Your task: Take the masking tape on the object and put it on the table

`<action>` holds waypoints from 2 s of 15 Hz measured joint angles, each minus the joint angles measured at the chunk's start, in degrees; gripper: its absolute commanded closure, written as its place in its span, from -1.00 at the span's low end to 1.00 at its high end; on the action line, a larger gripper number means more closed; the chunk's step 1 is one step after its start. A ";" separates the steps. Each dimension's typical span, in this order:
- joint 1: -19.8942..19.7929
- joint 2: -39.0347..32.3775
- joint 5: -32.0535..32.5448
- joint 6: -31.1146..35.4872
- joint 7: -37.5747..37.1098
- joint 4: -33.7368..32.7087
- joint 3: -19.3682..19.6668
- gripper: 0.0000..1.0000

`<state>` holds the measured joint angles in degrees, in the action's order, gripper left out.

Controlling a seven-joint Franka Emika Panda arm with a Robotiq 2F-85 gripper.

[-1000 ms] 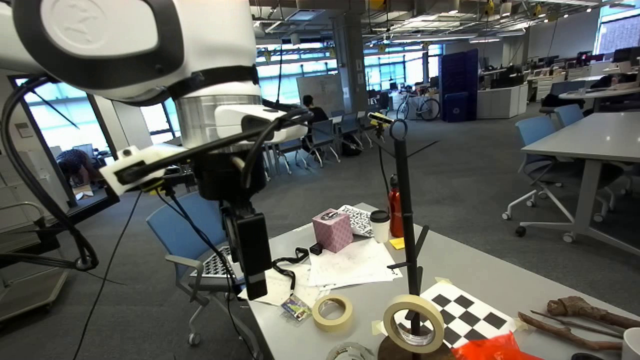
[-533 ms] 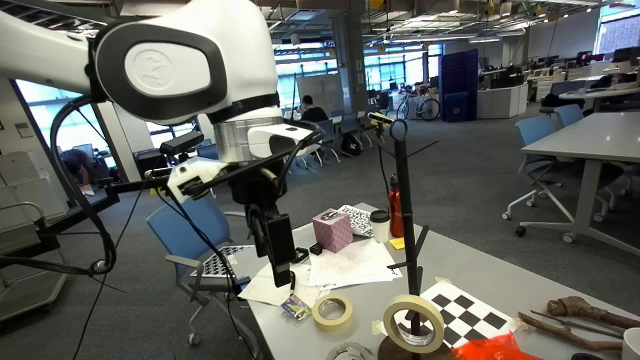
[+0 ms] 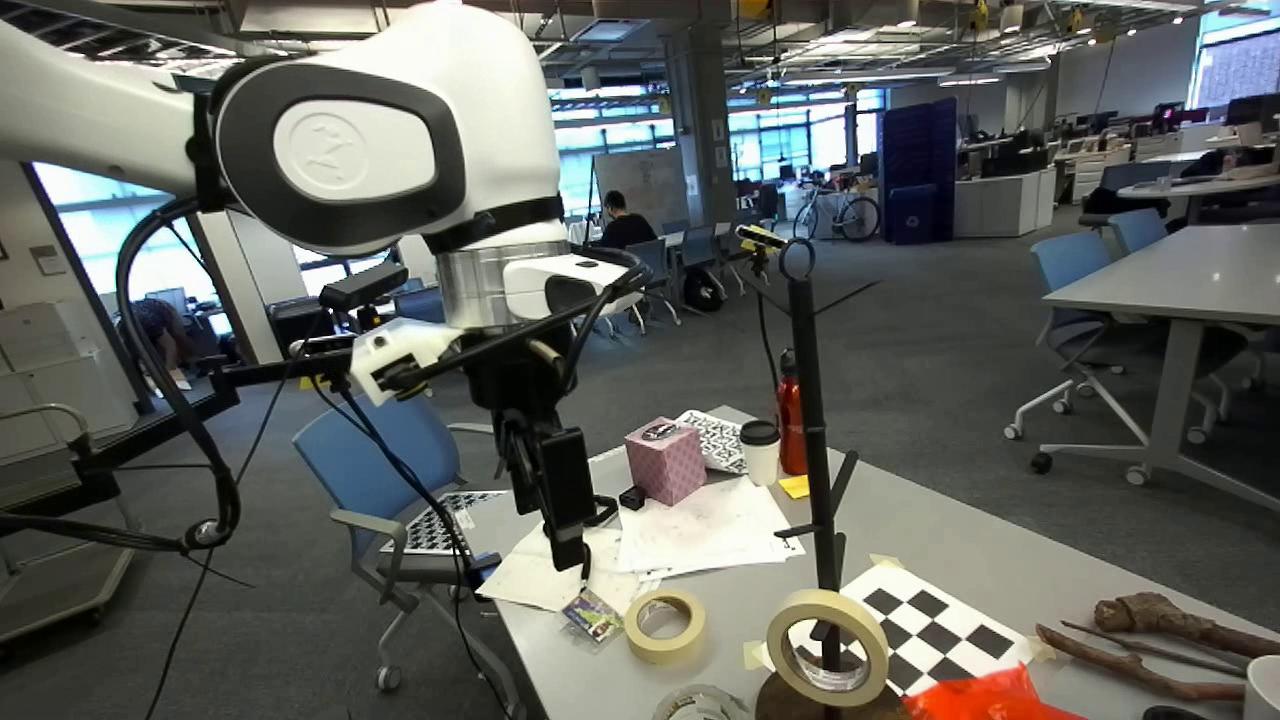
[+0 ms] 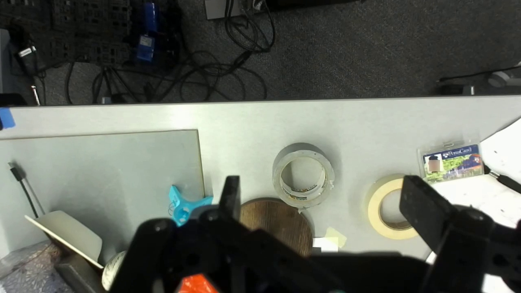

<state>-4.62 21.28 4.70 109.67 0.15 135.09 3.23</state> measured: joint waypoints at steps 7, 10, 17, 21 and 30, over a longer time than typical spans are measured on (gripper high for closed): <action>0.00 -0.12 0.01 0.00 0.00 0.32 0.01 -1.00; 0.00 -1.07 -0.02 0.08 -0.40 0.54 -0.01 -1.00; 0.01 -6.19 -0.02 6.35 -5.38 0.50 -1.61 -1.00; 0.01 -9.49 0.13 11.18 -10.77 0.39 -2.93 -1.00; 0.00 -14.95 4.85 20.32 -23.30 0.35 -3.39 -1.00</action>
<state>-4.62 6.33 9.55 130.00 -23.14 135.44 -0.16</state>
